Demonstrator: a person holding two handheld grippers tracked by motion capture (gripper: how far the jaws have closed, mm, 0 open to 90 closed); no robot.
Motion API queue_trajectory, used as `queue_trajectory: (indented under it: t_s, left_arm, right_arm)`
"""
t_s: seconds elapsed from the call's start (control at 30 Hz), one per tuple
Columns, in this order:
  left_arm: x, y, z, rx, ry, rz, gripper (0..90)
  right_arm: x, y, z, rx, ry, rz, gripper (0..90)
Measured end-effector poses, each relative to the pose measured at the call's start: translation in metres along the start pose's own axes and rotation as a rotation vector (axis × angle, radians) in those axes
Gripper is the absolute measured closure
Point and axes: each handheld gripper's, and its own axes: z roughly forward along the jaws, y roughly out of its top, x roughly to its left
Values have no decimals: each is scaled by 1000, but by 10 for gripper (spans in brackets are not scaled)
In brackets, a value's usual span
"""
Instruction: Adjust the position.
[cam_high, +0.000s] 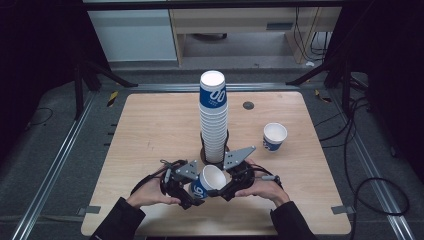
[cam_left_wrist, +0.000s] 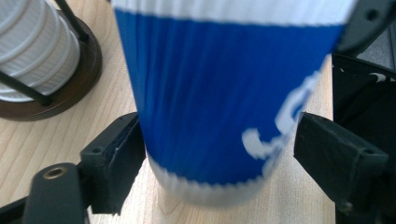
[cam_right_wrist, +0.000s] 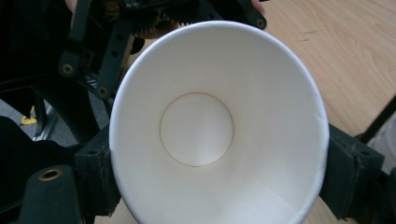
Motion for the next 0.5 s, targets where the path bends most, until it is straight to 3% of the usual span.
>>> queue_trajectory:
  t_s: [0.2,0.5]
  left_arm:
    - [0,0,-1,-15,2,2,277]
    - [3,-1,-5,-47,11,-3,277]
  right_arm:
    - [2,1,1,-10,14,-1,167]
    - [-1,3,-4,-67,-20,14,93]
